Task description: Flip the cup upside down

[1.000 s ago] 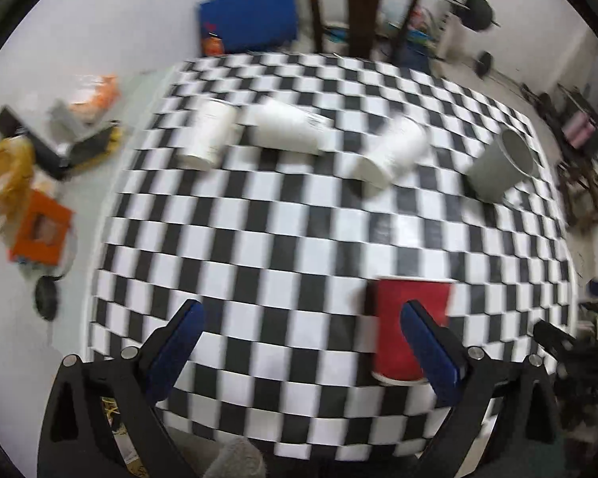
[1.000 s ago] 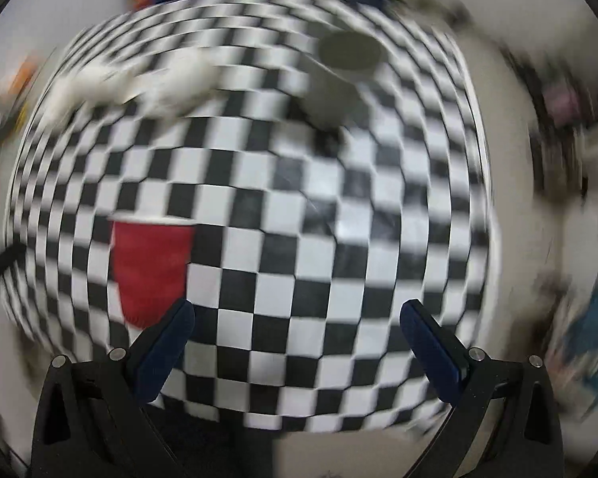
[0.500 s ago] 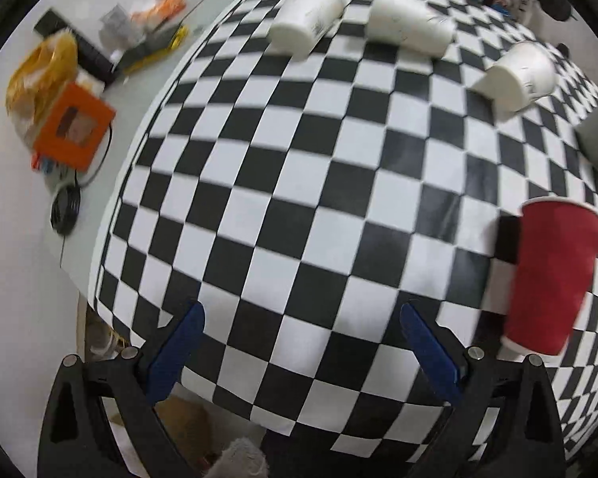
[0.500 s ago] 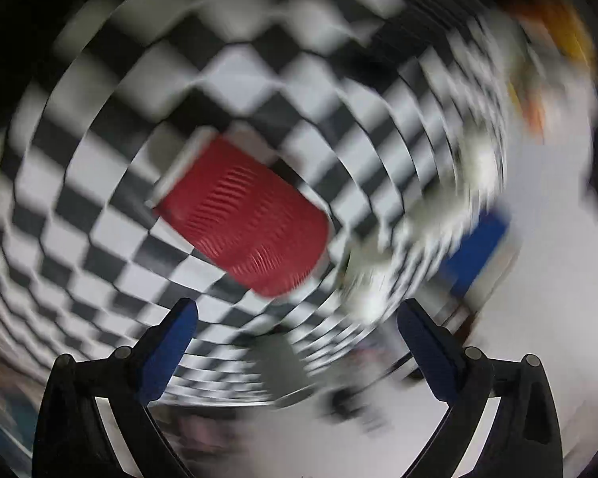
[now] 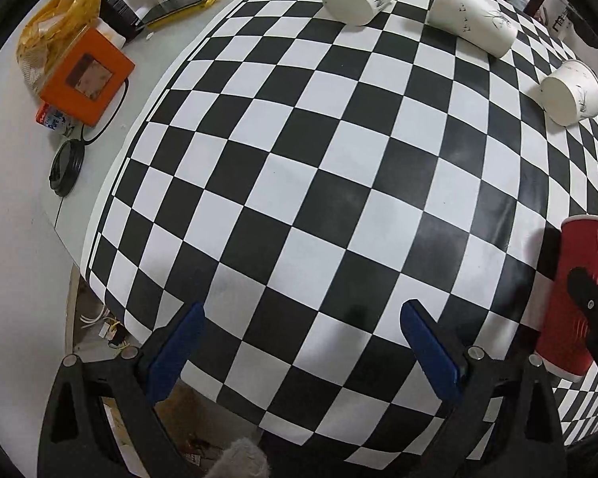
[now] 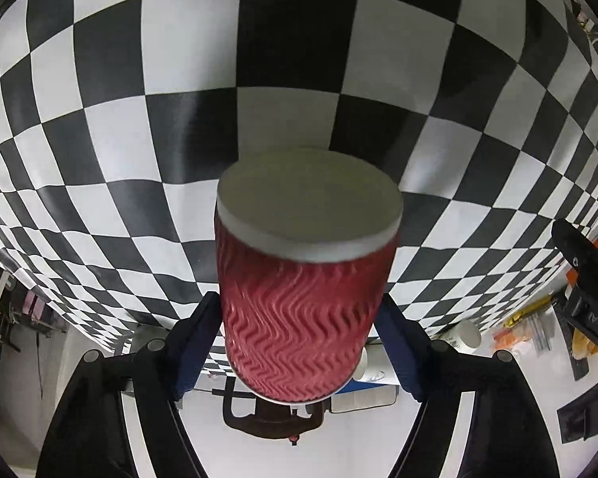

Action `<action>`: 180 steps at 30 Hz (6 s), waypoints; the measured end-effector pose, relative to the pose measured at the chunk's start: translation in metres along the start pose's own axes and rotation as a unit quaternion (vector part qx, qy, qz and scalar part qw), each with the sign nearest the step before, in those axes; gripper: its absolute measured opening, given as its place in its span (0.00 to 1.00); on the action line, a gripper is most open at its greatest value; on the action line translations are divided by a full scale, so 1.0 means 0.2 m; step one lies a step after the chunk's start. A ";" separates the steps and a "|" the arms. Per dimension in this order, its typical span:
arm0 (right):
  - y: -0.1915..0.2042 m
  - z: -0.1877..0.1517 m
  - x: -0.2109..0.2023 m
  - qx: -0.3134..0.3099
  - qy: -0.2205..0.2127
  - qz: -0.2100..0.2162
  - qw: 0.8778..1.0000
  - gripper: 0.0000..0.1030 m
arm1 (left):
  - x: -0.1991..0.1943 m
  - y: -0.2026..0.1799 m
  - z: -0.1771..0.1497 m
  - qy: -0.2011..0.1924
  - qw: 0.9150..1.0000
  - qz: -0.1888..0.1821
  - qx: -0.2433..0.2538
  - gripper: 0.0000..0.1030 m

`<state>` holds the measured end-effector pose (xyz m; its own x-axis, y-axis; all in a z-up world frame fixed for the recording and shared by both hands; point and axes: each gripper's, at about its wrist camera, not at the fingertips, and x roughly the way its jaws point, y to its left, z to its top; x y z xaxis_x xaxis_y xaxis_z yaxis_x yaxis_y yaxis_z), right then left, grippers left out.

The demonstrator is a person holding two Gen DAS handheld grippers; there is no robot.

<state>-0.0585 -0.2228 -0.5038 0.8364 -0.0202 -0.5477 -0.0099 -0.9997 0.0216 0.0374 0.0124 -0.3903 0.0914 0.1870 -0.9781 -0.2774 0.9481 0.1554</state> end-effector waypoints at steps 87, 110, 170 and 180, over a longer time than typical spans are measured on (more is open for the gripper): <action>0.03 -1.25 0.31 0.982 -0.041 0.179 0.038 0.70 | -0.17 -0.31 0.35 -0.036 0.994 -0.033 0.093 0.97; 0.14 -0.95 -0.05 0.971 0.017 0.237 -0.005 1.00 | -0.55 -0.34 0.22 -0.126 0.979 -0.057 0.150 1.00; 0.24 -1.73 -1.72 0.986 0.105 0.124 -0.037 1.00 | -1.82 -0.06 -0.18 -0.199 0.955 -0.149 0.159 1.00; 0.24 -1.74 -1.71 0.986 0.103 0.123 -0.038 1.00 | -1.84 -0.03 -0.20 -0.202 0.956 -0.148 0.154 1.00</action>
<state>-0.1540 -0.2602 -0.0251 0.6535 -0.2168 -0.7252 0.2153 0.9718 -0.0965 -0.0319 -0.0730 -0.0368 0.5009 -0.0753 -0.8622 0.1065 0.9940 -0.0250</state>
